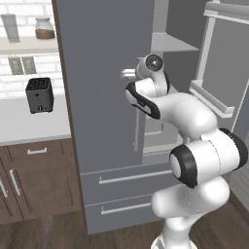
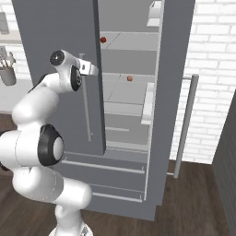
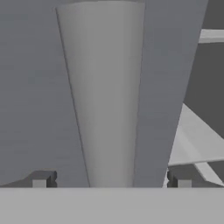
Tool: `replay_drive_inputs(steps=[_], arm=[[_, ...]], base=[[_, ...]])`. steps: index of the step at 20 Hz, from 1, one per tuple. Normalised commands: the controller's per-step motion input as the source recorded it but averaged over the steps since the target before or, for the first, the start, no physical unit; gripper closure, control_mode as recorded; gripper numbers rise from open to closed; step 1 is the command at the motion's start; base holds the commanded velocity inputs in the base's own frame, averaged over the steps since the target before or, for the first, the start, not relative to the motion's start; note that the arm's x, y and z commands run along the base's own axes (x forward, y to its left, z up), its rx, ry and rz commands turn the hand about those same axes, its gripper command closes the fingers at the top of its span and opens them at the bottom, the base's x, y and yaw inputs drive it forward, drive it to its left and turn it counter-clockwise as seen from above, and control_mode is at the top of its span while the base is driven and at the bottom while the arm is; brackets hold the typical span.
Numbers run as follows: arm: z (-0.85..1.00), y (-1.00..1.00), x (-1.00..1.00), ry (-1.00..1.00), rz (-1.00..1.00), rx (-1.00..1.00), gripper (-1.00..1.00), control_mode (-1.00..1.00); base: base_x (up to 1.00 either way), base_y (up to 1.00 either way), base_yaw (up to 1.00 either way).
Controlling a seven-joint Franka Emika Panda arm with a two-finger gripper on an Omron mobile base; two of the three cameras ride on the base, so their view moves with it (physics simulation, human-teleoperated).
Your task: Take the strawberry from the fridge and place it on top of the pancake, located on the dining counter.
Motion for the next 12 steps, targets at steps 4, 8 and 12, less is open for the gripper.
replay_drive_inputs(steps=[4,8,12], arm=[[-0.05,0.00,0.07,-0.05,0.00,-0.01,1.00,-1.00],[0.00,0.00,-0.02,0.00,0.00,0.00,1.00,-1.00],[0.00,0.02,-0.47,0.00,-0.05,0.00,1.00,-1.00]], base=[[0.00,0.00,0.00],[0.00,0.00,0.00],[0.00,0.00,0.00]])
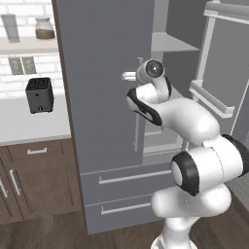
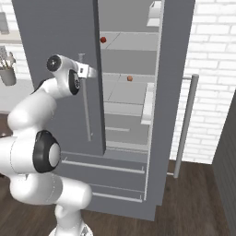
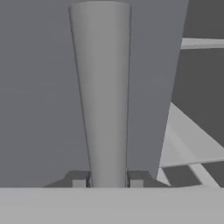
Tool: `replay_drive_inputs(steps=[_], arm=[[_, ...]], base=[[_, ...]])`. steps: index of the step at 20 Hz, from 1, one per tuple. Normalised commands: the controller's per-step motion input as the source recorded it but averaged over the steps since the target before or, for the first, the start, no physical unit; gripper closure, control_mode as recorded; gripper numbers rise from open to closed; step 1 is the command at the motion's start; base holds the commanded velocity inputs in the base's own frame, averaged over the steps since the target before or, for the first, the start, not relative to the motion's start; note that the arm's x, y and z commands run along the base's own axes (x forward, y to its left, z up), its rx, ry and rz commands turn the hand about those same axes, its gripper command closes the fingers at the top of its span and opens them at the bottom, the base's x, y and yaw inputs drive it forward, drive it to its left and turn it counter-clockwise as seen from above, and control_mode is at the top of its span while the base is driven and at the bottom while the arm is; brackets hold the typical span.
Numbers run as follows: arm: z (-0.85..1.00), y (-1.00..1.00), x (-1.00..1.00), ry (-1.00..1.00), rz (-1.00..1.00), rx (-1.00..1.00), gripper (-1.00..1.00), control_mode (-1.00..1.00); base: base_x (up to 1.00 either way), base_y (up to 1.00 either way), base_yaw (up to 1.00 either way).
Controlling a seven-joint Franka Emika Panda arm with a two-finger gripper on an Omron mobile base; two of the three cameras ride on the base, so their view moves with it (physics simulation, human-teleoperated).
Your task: Take the strawberry from the fridge and place it on top of the pancake, located on the dining counter.
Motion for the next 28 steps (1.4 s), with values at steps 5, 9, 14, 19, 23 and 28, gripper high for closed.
replay_drive_inputs(steps=[5,9,14,19,23,28], arm=[[0.00,0.22,-0.72,0.01,-0.05,-0.04,1.00,-1.00],[0.00,0.38,-0.71,0.05,-0.08,-0.05,1.00,-1.00],[0.00,0.30,-0.59,0.14,-0.07,-0.03,1.00,-1.00],[0.00,0.40,-0.65,0.11,-0.06,-0.06,1.00,-1.00],[0.00,0.46,-0.72,0.09,-0.07,-0.07,1.00,-1.00],[0.00,0.08,-0.32,0.02,-0.07,-0.02,-1.00,-1.00]], base=[[0.00,0.00,0.00],[0.00,0.00,0.00],[0.00,0.00,0.00],[0.00,0.00,0.00],[0.00,0.00,0.00],[0.00,0.00,0.00]])
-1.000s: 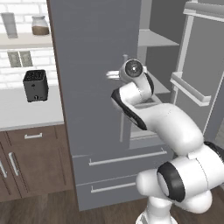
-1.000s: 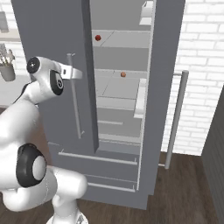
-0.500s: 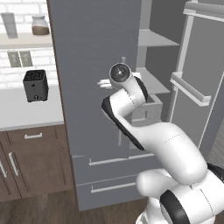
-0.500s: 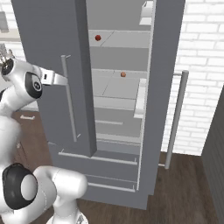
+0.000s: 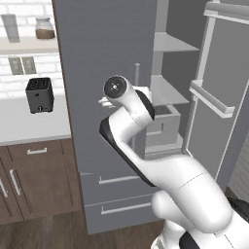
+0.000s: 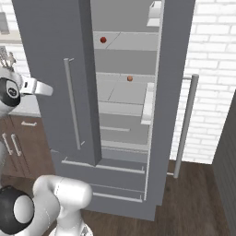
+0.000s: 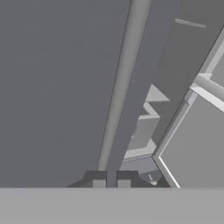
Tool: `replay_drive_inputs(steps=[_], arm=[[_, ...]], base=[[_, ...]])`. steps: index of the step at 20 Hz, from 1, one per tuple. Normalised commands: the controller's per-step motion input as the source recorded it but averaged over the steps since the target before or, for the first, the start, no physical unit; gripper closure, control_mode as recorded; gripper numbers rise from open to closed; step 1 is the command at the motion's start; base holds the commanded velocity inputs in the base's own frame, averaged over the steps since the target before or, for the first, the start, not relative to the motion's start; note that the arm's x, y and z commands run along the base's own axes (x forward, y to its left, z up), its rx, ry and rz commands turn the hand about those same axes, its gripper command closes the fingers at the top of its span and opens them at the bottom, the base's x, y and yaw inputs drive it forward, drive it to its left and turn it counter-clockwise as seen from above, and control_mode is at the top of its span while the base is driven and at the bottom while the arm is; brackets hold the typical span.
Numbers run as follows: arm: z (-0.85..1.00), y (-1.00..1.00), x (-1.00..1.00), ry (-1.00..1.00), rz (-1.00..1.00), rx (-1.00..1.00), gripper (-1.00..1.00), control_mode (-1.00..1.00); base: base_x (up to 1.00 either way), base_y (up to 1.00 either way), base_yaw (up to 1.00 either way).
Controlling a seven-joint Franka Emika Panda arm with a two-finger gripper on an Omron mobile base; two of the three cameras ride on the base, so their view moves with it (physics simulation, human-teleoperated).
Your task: Take the strawberry from the fridge and place it on top of the pancake, located on the dining counter.
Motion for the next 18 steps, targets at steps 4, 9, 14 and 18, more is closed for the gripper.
replay_drive_inputs(steps=[4,9,14,18], arm=[[0.00,-0.64,0.00,0.00,0.00,0.02,-1.00,-1.00],[-0.12,-0.93,-0.06,0.05,0.00,0.23,-1.00,-1.00],[-0.05,-0.88,-0.09,0.01,-0.01,0.60,-1.00,-1.00],[0.13,-0.64,0.15,0.25,-0.03,0.44,-1.00,-1.00]], base=[[0.00,0.00,0.00],[0.00,0.00,0.00],[0.00,0.00,0.00],[0.00,0.00,0.00]])
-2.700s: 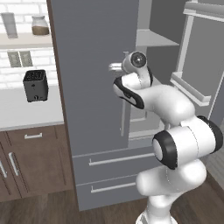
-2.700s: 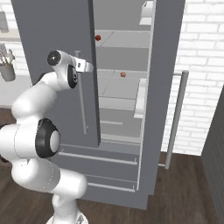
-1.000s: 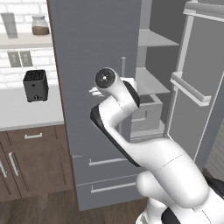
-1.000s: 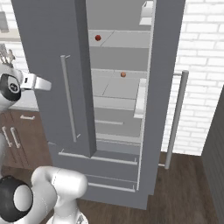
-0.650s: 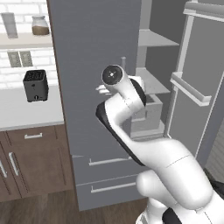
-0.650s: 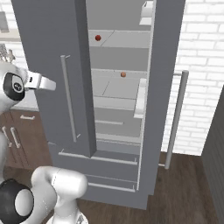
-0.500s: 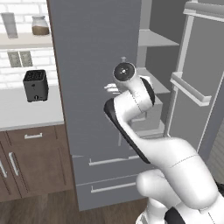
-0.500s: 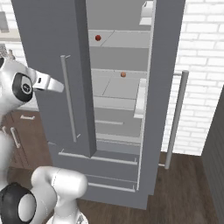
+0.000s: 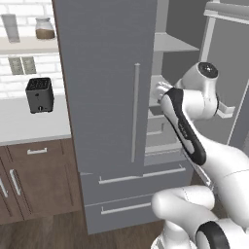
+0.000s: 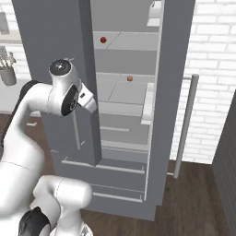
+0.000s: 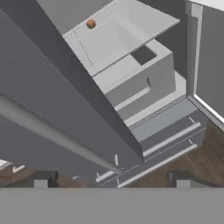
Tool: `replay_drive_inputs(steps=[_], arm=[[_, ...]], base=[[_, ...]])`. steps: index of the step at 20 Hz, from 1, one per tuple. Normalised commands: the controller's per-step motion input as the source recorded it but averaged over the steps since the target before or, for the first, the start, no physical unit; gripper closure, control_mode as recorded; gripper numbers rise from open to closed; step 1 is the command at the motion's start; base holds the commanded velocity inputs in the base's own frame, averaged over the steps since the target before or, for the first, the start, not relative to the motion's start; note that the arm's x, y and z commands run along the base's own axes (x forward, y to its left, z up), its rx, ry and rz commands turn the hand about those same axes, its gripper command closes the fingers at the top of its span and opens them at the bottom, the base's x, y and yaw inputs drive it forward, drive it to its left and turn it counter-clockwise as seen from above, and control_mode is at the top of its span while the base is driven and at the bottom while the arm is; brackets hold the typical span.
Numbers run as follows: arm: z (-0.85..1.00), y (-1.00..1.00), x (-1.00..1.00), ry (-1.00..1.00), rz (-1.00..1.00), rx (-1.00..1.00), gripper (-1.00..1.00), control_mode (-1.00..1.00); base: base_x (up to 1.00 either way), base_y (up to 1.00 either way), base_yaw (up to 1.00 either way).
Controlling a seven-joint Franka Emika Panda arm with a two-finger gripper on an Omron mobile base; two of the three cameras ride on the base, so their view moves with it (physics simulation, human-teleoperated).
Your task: Take the strawberry from the fridge and place it on top of the pancake, located on the dining counter.
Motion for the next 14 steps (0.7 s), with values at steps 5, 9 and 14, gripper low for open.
replay_drive_inputs(steps=[5,9,14], arm=[[-0.01,-0.39,0.46,0.23,-0.02,0.13,-1.00,-1.00],[-0.32,-0.10,0.63,-0.02,-0.03,0.24,-1.00,-1.00],[-0.08,-0.14,0.06,-0.10,0.00,0.25,-1.00,-1.00]], base=[[0.00,0.00,0.00],[0.00,0.00,0.00],[0.00,0.00,0.00]])
